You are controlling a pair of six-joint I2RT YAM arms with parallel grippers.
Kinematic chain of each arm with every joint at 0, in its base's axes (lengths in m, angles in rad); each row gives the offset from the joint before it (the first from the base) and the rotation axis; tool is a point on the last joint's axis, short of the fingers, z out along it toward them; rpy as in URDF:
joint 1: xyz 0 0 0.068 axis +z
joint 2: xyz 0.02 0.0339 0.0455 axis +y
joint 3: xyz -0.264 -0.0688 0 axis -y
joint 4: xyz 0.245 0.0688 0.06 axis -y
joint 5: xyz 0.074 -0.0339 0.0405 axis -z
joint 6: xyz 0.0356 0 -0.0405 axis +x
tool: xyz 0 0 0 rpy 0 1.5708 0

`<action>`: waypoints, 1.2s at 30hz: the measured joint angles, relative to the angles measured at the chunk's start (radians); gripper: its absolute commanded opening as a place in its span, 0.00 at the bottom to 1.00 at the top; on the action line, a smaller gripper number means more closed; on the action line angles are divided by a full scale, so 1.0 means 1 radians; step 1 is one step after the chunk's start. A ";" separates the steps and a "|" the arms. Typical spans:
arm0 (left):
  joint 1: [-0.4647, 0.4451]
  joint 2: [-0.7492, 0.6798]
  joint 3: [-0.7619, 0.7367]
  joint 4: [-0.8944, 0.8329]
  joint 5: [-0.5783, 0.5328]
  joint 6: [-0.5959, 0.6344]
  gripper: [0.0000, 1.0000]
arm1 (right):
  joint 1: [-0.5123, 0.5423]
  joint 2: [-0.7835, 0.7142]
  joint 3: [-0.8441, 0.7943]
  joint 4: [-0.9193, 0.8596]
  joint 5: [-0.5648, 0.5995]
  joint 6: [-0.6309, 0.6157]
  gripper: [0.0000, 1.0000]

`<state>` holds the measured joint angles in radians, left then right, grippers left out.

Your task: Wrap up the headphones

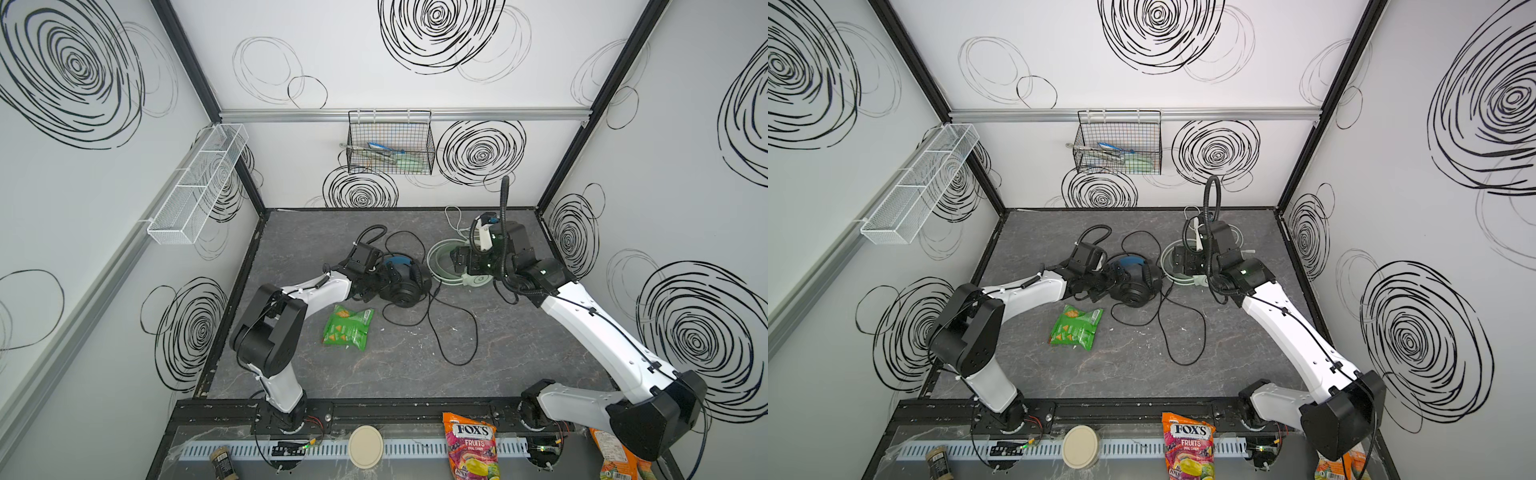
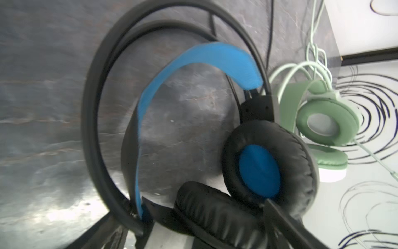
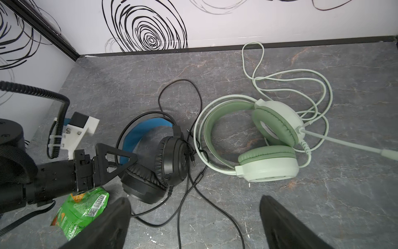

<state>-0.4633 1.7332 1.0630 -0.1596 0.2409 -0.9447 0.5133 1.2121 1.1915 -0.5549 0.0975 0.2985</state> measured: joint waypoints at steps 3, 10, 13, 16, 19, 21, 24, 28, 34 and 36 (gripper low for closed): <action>0.037 0.000 0.074 -0.107 -0.004 0.121 0.89 | 0.000 -0.008 -0.002 0.000 0.008 -0.012 0.97; 0.159 -0.012 0.304 -0.347 -0.128 0.452 0.96 | 0.000 -0.033 -0.010 0.002 0.012 -0.038 0.97; 0.191 0.048 0.403 -0.392 -0.138 0.531 0.96 | 0.000 -0.028 -0.015 0.004 0.001 -0.039 0.97; 0.183 0.167 0.505 -0.413 -0.138 0.589 0.96 | 0.000 -0.025 -0.015 0.008 -0.004 -0.045 0.97; 0.154 0.283 0.575 -0.443 -0.151 0.629 0.96 | 0.000 -0.026 -0.015 0.007 -0.003 -0.055 0.97; 0.134 0.323 0.582 -0.455 -0.157 0.646 0.96 | 0.000 -0.027 -0.015 0.006 0.005 -0.062 0.97; 0.110 0.358 0.584 -0.489 -0.164 0.669 0.96 | 0.000 -0.035 -0.015 0.000 0.024 -0.076 0.97; 0.088 0.402 0.617 -0.513 -0.192 0.687 1.00 | 0.000 -0.050 -0.015 -0.003 0.039 -0.086 0.97; 0.078 0.521 0.732 -0.524 -0.263 0.705 0.87 | 0.000 -0.051 -0.015 -0.004 0.046 -0.091 0.97; 0.078 0.552 0.751 -0.530 -0.278 0.709 0.82 | 0.000 -0.051 -0.015 -0.004 0.048 -0.095 0.97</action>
<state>-0.3855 2.2848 1.8141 -0.6895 -0.0372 -0.2359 0.5133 1.1606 1.1763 -0.5591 0.1455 0.2039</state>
